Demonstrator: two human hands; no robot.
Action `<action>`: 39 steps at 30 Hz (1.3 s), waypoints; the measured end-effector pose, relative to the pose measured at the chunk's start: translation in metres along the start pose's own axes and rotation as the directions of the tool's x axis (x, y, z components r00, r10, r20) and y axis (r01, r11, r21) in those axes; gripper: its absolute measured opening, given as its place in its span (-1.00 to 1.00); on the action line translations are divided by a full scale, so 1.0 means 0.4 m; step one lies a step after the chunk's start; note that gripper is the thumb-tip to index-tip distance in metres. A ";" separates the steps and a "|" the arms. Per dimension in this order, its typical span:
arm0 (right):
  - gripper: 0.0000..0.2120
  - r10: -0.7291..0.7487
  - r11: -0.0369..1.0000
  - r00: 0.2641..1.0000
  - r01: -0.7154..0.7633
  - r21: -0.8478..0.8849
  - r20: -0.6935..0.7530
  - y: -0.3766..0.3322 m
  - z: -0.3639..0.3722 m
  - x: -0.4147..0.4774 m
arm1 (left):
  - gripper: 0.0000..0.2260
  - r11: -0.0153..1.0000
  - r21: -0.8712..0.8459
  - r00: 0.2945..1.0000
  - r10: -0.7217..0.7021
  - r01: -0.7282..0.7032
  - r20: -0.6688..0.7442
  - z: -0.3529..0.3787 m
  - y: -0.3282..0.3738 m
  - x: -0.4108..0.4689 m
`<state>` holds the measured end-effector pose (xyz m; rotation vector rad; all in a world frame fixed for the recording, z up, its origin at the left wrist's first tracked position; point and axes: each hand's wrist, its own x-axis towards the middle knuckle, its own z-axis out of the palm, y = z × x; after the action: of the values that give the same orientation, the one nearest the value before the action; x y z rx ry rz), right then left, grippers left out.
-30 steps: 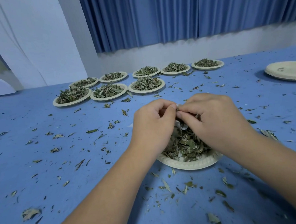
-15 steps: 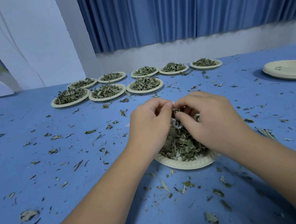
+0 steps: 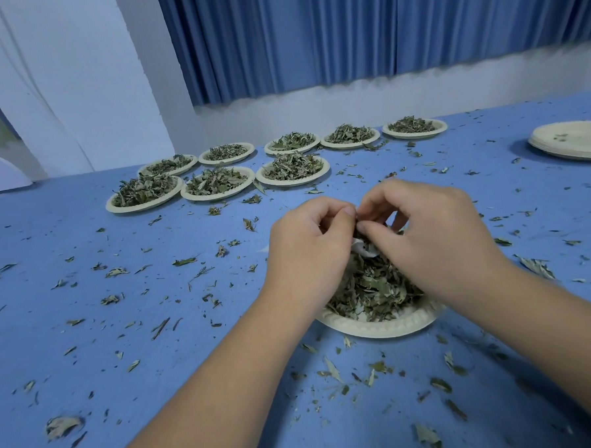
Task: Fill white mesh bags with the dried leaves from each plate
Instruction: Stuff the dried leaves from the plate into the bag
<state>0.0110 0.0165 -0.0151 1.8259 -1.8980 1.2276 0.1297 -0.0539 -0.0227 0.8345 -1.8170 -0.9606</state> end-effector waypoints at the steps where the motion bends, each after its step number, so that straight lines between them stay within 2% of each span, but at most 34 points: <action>1: -0.90 -0.009 1.000 1.000 0.009 -0.014 -0.003 0.000 -0.001 0.000 | -0.84 1.000 -0.003 1.000 -0.003 0.003 0.000 -0.001 0.000 0.001; 8: -0.88 -0.062 0.997 0.998 0.061 0.048 0.028 0.002 -0.031 0.003 | -0.82 0.996 -0.080 0.998 -0.052 0.049 -0.032 -0.018 -0.010 0.009; 11: -0.73 -0.026 0.995 0.996 0.018 0.094 0.082 0.009 -0.053 0.003 | -0.84 0.981 -0.171 0.994 -0.098 0.089 -0.044 -0.028 -0.010 0.011; 14: -0.49 0.051 0.993 0.974 -0.073 0.093 0.219 0.022 -0.064 0.004 | -0.84 0.975 -0.191 0.990 -0.126 0.113 -0.059 -0.036 -0.014 0.015; 16: -0.43 0.093 0.990 0.955 -0.119 0.075 0.280 0.027 -0.055 0.005 | -0.84 0.974 -0.194 0.989 -0.135 0.119 -0.067 -0.038 -0.017 0.017; 21: -0.60 0.105 0.967 0.979 -0.141 0.211 0.174 0.031 -0.031 0.003 | -0.84 0.970 -0.206 0.988 -0.142 0.125 -0.069 -0.036 -0.016 0.016; 26: -0.71 0.108 0.959 0.989 -0.131 0.250 0.105 0.026 -0.023 0.001 | -0.84 0.980 -0.166 0.990 -0.121 0.108 -0.072 -0.031 -0.012 0.014; 33: -0.74 0.091 0.965 0.995 -0.100 0.243 0.050 0.018 -0.029 -0.001 | -0.82 0.992 -0.119 0.995 -0.055 0.045 -0.083 -0.025 -0.011 0.009; 39: -0.78 0.101 0.897 0.994 -0.077 0.435 -0.031 0.014 -0.048 0.003 | -0.82 0.994 -0.103 0.996 -0.051 0.043 -0.079 -0.026 -0.014 0.010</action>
<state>-0.0015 0.0280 -0.0046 1.8943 -1.8009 1.8350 0.1384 -0.0627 -0.0228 0.8447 -1.6718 -1.0250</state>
